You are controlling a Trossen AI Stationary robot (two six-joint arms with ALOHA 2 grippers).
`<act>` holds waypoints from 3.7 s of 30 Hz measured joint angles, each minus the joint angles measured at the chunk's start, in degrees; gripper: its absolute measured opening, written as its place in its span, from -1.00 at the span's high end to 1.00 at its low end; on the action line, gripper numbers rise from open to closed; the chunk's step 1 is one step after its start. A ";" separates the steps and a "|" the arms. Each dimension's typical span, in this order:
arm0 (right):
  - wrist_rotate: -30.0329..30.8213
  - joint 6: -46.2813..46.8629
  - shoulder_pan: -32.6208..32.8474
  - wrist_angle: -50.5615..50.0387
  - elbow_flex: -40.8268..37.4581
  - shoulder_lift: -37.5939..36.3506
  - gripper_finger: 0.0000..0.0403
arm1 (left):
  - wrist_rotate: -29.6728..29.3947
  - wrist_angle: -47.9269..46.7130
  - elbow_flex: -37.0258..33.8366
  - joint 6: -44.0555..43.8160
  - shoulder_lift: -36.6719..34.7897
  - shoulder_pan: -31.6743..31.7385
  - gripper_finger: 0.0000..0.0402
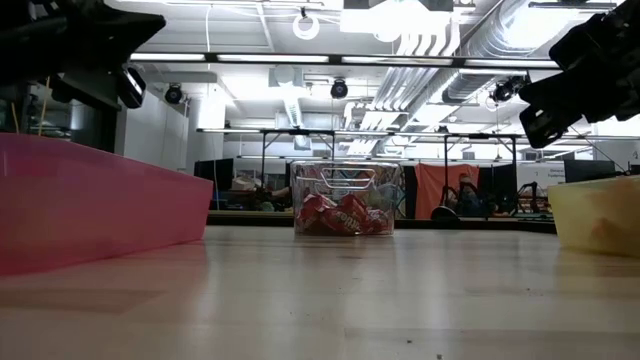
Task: Sort candy
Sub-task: Return to Home Position
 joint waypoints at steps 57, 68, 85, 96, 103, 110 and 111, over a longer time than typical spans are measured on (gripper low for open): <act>0.15 0.00 -0.02 -0.02 0.02 -0.04 1.00 | -2.48 -25.65 -0.15 23.00 -10.34 -1.38 1.00; -0.16 -0.28 1.15 0.53 -0.11 -7.46 1.00 | -2.47 -25.66 -0.15 23.00 -10.34 -1.38 1.00; 5.47 -18.01 0.79 -0.28 -0.17 -7.50 1.00 | -2.60 -25.62 -0.13 23.00 -9.71 -1.38 1.00; 5.70 -17.99 0.79 -0.28 -0.20 -6.49 1.00 | -2.69 -25.65 -0.13 23.00 -9.69 -1.38 1.00; 5.70 -17.99 0.79 -0.28 -0.20 -6.47 1.00 | -2.69 -25.65 -0.13 23.00 -9.70 -1.38 1.00; 5.86 -17.97 0.79 -0.26 -0.22 -6.47 1.00 | -2.67 -25.65 -0.13 23.00 -9.71 -1.38 1.00; 5.86 -17.97 0.79 -0.26 -0.22 -6.47 1.00 | -2.67 -25.65 -0.13 23.00 -9.71 -1.38 1.00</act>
